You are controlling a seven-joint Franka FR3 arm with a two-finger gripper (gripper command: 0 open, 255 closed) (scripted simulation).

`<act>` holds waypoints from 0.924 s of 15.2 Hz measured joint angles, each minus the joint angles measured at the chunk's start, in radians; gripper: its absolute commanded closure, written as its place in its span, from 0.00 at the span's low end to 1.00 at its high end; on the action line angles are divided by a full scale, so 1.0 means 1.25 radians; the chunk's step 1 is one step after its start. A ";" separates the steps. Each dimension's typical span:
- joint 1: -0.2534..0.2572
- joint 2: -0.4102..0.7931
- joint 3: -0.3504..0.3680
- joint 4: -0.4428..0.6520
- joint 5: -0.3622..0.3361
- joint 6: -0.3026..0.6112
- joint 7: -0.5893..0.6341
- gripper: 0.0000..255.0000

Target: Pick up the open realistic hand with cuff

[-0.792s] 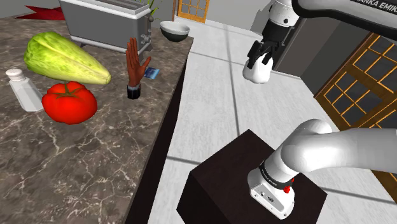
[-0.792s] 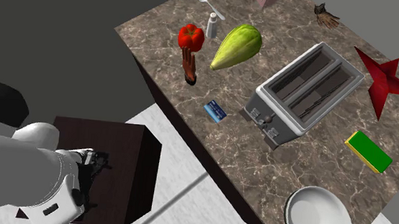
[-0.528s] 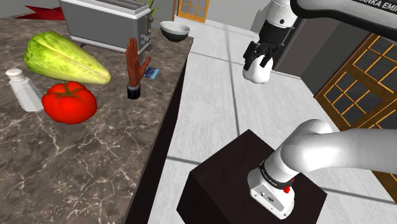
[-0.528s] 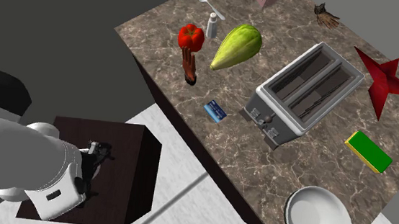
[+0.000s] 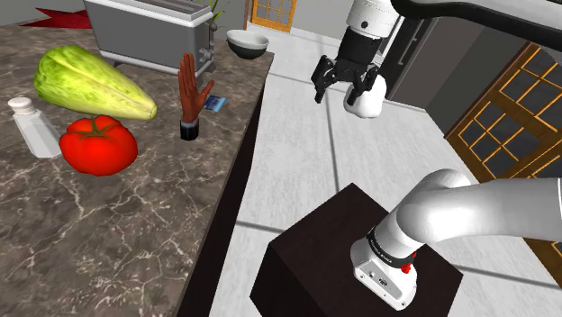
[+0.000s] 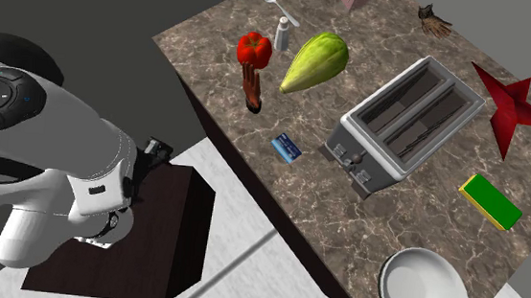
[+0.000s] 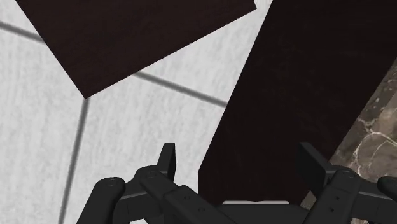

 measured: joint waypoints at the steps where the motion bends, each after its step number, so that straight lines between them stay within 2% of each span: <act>1: -0.005 0.008 0.015 0.004 0.016 0.005 0.037 0.00; 8: -0.042 0.119 0.143 0.099 0.118 0.048 0.317 0.00; 14: -0.092 0.271 0.253 0.232 0.149 0.105 0.559 0.00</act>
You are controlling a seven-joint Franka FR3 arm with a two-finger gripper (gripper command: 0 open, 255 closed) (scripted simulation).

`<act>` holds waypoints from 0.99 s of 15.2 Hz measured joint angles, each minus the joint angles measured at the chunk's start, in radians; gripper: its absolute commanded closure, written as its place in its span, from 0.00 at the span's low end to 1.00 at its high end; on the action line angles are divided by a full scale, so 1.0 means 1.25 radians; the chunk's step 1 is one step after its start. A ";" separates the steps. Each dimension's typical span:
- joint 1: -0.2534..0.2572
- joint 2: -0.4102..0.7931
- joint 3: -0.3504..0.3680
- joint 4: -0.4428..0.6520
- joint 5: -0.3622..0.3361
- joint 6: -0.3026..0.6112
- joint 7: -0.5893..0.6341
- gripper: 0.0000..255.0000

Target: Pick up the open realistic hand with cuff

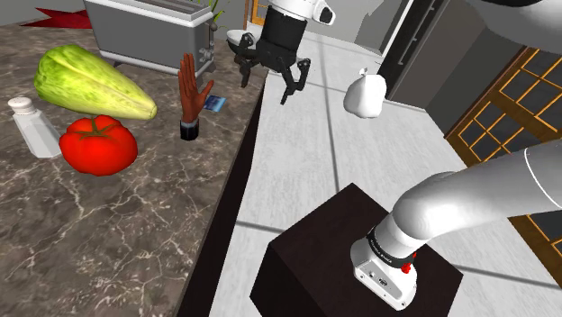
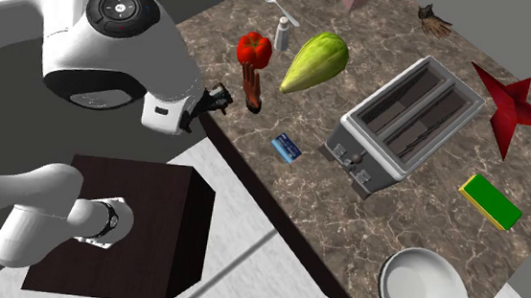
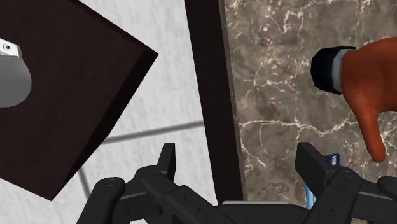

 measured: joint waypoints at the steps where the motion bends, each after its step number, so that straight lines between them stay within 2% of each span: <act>1: -0.008 0.027 0.018 0.024 -0.001 0.010 0.042 0.00; 5: -0.033 0.126 0.085 0.119 -0.019 0.040 0.211 0.00; 10: -0.046 0.291 0.157 0.269 -0.100 0.072 0.431 0.00; 12: -0.043 0.330 0.166 0.301 -0.125 0.080 0.476 0.00; 15: -0.043 0.339 0.167 0.281 -0.128 0.108 0.482 0.00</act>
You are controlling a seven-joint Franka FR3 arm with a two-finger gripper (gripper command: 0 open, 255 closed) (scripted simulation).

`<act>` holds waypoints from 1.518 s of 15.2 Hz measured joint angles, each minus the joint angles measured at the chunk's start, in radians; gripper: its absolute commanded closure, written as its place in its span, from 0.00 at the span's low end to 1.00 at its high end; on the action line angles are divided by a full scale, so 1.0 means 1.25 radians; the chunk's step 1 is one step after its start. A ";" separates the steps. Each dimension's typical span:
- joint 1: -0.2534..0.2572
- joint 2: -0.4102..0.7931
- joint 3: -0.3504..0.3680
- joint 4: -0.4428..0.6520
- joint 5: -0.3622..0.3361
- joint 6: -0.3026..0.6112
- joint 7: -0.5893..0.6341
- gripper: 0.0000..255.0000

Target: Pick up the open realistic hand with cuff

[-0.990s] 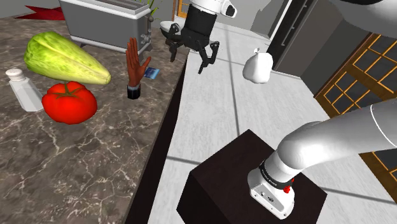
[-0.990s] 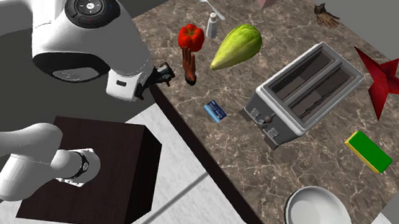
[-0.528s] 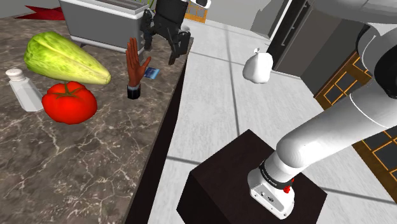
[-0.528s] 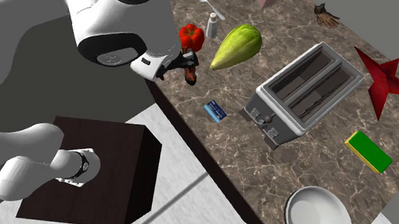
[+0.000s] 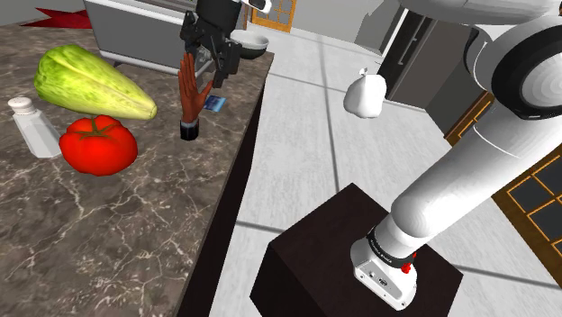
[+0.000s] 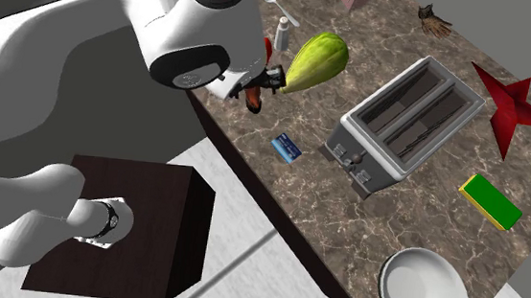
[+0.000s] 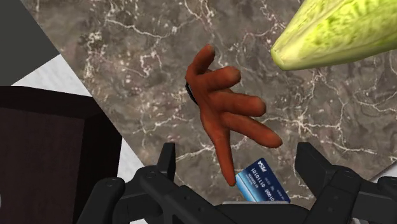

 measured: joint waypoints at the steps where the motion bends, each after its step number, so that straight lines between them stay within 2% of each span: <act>1: 0.001 -0.001 0.001 -0.010 0.001 0.010 0.000 0.00; 4: 0.000 -0.007 0.000 -0.047 0.007 0.041 -0.006 0.00; 5: 0.000 -0.007 0.000 -0.049 0.007 0.044 -0.007 1.00; 15: -0.001 -0.007 -0.001 -0.052 0.007 0.048 -0.008 1.00; 23: 0.001 0.004 0.001 0.029 -0.004 -0.025 0.007 1.00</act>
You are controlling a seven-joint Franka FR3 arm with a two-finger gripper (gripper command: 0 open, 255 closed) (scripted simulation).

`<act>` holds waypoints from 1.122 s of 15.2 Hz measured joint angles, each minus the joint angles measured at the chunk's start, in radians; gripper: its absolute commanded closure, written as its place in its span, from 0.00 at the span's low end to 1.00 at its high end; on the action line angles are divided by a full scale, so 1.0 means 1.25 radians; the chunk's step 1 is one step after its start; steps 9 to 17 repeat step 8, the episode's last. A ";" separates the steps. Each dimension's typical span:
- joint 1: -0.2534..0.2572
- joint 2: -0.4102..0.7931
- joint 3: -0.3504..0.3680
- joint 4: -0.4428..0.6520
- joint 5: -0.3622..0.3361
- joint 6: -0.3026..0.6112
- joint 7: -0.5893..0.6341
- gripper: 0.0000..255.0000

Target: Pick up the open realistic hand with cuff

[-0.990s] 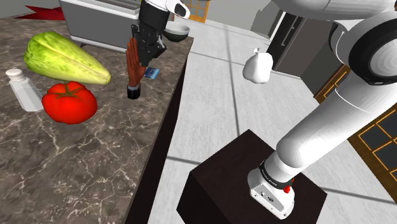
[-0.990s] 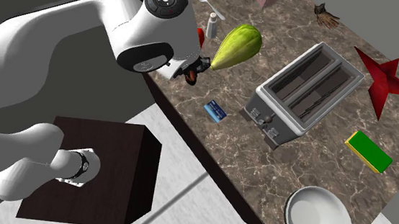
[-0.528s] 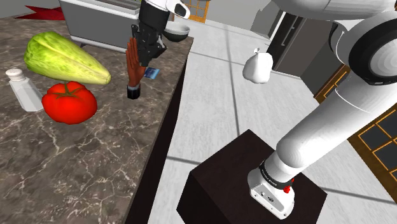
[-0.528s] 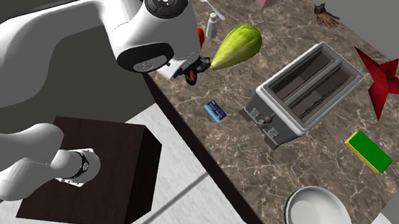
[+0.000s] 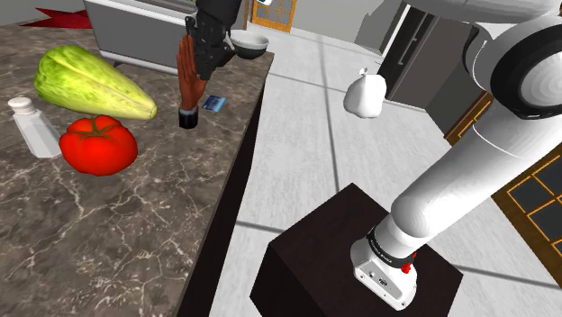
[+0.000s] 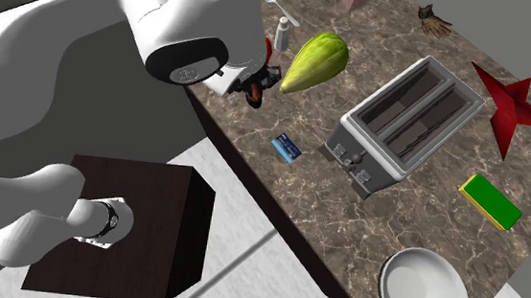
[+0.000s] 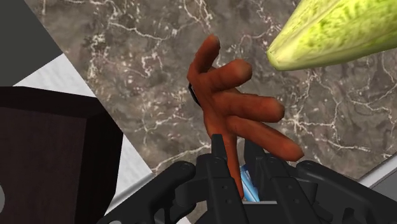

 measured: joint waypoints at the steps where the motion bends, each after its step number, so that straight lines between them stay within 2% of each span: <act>1: 0.000 0.002 0.000 0.013 -0.002 -0.011 0.002 1.00; 8: 0.009 0.036 0.007 0.118 -0.029 -0.088 0.029 1.00; 17: 0.009 0.036 0.007 0.118 -0.029 -0.088 0.029 1.00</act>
